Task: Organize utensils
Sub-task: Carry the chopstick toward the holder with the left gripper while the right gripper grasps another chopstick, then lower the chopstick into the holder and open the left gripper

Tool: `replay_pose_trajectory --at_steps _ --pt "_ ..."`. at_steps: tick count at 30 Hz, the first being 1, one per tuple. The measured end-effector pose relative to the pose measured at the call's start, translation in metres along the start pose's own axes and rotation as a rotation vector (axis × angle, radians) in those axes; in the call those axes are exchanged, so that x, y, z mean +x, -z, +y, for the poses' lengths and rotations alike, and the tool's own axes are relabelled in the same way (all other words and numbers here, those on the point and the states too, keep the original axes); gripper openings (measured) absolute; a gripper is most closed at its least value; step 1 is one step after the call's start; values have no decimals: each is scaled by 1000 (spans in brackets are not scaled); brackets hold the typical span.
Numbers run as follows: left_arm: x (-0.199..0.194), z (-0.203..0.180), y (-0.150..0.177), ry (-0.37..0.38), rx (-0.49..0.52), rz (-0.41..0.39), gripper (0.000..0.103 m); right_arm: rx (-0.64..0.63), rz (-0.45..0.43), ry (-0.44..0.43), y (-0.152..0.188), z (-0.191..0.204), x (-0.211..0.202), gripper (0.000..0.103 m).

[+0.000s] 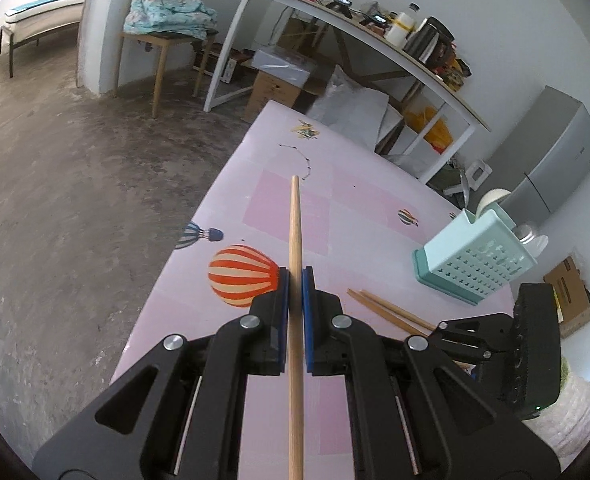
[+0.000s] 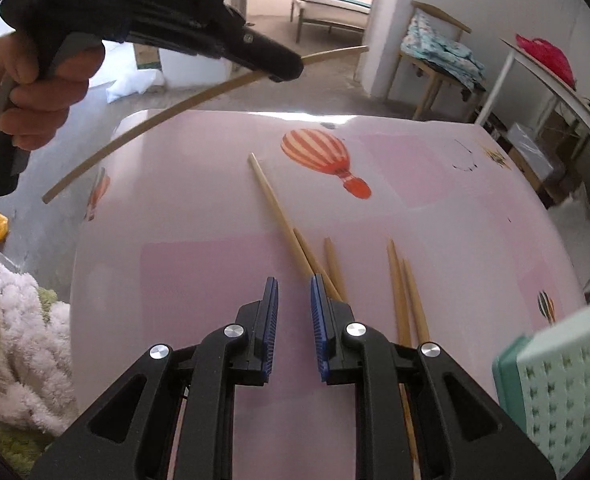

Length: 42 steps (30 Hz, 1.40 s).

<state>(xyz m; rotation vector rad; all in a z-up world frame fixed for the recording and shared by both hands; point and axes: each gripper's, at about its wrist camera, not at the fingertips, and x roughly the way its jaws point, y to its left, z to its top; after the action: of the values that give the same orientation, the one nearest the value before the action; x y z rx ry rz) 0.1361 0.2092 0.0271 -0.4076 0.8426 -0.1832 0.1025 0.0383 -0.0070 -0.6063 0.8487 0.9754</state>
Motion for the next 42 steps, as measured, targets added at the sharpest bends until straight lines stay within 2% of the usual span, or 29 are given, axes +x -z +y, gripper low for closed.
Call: replay_pose_trajectory --at_steps 5,10,17,18,19,21,25,28,33,37,42 --pt "-6 8 -4 -23 -21 -24 5 -42 -11 -44 -19 5 9 17" --pt "-15 18 -8 -48 -41 -47 5 -34 -8 -127 -47 0 26 17" --pt "-26 27 -10 -69 -66 -68 5 32 56 -243 -72 -9 57 17" --pt "-27 27 -10 -70 -66 -70 5 50 59 -262 -73 -12 57 16" --pt "-29 26 -11 -72 -65 -72 5 68 66 -281 -75 -14 57 10" --pt "-30 25 -11 -75 -63 -76 5 78 72 -289 -77 -16 58 7" --pt "-33 21 -10 -71 -65 -86 5 102 39 -269 -77 -22 48 6" --pt "-35 19 -13 -59 -62 -95 5 147 -32 -240 -78 -36 25 6" --pt "-39 8 -21 -13 -40 -124 5 251 -184 -165 -63 -62 -42 6" --pt "-38 -5 -25 60 -32 -138 5 356 -302 -63 -32 -75 -104 6" --pt "-29 -32 -34 203 -33 -143 5 509 -450 98 16 -72 -173 6"
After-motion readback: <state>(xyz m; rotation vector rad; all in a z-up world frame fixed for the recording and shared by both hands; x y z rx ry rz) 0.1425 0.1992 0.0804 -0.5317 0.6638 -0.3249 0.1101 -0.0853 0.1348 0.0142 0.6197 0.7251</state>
